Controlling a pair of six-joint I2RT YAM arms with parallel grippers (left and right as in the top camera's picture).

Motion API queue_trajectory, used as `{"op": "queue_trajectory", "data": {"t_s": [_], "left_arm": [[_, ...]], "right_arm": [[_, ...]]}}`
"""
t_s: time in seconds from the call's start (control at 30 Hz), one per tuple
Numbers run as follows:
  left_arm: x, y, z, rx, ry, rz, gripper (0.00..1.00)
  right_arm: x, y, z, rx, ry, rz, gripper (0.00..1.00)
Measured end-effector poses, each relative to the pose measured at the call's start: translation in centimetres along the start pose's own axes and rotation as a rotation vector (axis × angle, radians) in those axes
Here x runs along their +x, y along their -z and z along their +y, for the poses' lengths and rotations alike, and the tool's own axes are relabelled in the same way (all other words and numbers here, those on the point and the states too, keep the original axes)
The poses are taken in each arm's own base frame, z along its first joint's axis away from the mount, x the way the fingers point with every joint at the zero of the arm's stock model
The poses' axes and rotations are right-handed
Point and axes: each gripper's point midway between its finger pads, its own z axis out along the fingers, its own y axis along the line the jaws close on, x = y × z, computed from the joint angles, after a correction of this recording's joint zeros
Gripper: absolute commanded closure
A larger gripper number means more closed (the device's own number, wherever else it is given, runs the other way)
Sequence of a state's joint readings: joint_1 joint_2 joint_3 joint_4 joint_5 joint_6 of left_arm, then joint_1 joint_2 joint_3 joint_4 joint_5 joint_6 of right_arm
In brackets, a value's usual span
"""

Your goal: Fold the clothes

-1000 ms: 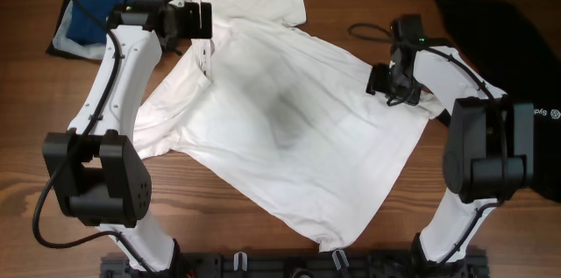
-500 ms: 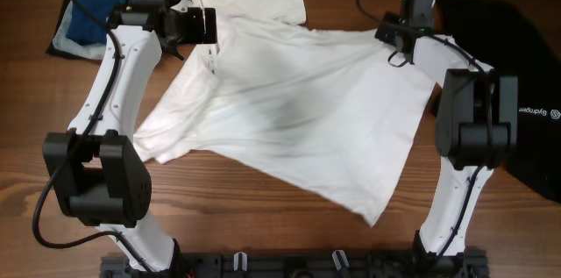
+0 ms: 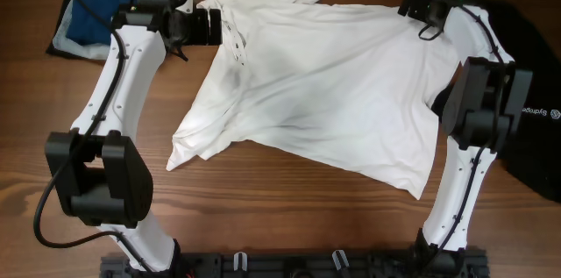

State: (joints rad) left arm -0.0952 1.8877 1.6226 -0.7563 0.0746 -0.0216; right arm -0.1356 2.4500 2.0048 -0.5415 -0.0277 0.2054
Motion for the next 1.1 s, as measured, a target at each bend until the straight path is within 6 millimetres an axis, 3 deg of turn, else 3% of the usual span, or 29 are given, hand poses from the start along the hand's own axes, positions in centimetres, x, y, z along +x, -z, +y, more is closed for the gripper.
{"op": "queue_trajectory", "data": {"t_s": [0.07, 0.13, 0.23, 0.3, 0.37, 0.47, 0.5, 0.57, 0.67, 0.73, 0.8, 0.9, 0.93, 0.97, 1.1], "left_arm": [[0.3, 0.1, 0.3, -0.005, 0.005, 0.012, 0.00], [0.9, 1.0, 0.6, -0.011, 0.014, 0.036, 0.00], [2.8, 5.3, 0.7, -0.019, 0.023, 0.095, 0.00], [3.4, 10.3, 0.3, -0.016, 0.021, 0.071, 0.00], [4.7, 13.7, -0.1, -0.010, 0.023, 0.083, 0.00], [7.4, 16.2, -0.1, -0.016, 0.067, 0.154, 0.00], [8.1, 16.4, 0.0, -0.022, 0.104, 0.181, 0.00], [9.2, 16.5, 0.4, -0.044, 0.190, 0.227, 0.00], [10.7, 16.0, 1.1, -0.073, 0.295, 0.274, 0.01], [12.0, 15.1, 1.3, -0.087, 0.332, 0.312, 0.02], [13.8, 12.5, 1.6, -0.094, 0.339, 0.341, 0.04], [13.8, 8.1, 1.3, -0.057, 0.236, 0.273, 0.10], [13.1, 7.0, 1.1, -0.039, 0.178, 0.231, 0.10], [11.8, 5.2, 0.1, -0.013, 0.125, 0.166, 0.10], [6.8, 1.3, -3.0, 0.052, -0.074, -0.029, 0.10]], "right_arm": [[0.4, 1.9, 0.5, -0.018, 0.000, 0.068, 0.00], [0.4, 6.1, 1.5, -0.055, -0.017, 0.125, 0.00], [-0.7, 16.2, 3.5, -0.142, -0.045, 0.126, 0.00], [-1.6, 24.7, 4.8, -0.211, -0.031, 0.064, 0.00], [-0.4, 31.6, 5.4, -0.251, -0.014, 0.044, 0.00], [2.8, 38.6, 5.0, -0.254, -0.033, 0.055, 0.00], [3.8, 39.8, 4.7, -0.241, -0.052, 0.071, 0.00], [6.0, 41.6, 3.7, -0.194, -0.095, 0.113, 0.01], [7.5, 43.6, 2.7, -0.154, -0.134, 0.089, 0.00], [9.4, 44.9, 2.1, -0.140, -0.156, 0.081, 0.00], [11.0, 45.4, 1.6, -0.133, -0.168, 0.083, 0.00], [14.7, 43.5, 0.6, -0.093, -0.185, 0.168, 0.01], [15.9, 41.6, 0.1, -0.068, -0.193, 0.216, 0.00], [16.5, 40.3, -0.1, -0.055, -0.195, 0.245, 0.00], [17.5, 36.2, -0.5, -0.039, -0.202, 0.280, 0.00]]}}
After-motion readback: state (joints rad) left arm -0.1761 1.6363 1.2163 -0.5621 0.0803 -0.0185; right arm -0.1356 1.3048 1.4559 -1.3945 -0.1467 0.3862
